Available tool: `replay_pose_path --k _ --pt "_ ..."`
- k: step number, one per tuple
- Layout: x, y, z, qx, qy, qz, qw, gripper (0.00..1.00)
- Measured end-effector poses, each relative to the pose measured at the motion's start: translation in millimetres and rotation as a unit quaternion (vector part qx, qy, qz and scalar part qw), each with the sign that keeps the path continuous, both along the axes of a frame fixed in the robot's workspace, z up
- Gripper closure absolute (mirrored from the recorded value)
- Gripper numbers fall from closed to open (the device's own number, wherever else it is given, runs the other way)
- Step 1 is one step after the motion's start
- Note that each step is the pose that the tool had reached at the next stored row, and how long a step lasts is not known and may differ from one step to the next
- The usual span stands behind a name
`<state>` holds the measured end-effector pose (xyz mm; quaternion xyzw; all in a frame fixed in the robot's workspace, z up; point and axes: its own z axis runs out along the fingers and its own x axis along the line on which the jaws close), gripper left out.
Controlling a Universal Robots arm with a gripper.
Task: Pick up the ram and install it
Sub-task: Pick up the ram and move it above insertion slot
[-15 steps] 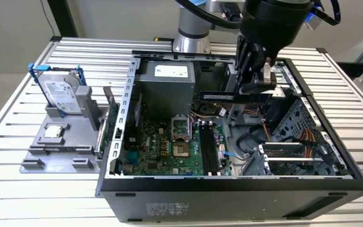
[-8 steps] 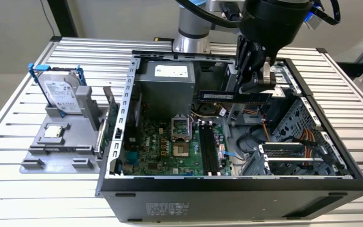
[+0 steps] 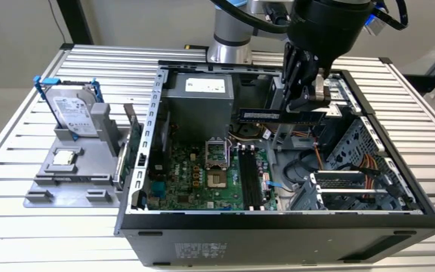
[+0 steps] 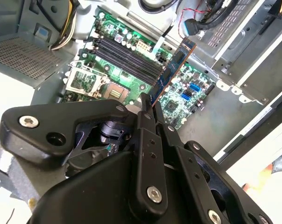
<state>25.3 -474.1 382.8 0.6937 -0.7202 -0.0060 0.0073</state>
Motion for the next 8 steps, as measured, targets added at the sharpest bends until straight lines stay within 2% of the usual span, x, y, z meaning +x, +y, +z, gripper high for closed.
replay_pose_path --k 8 --pt "0.0 0.0 0.0 0.0000 0.0000 -0.006 1.0000 1.00"
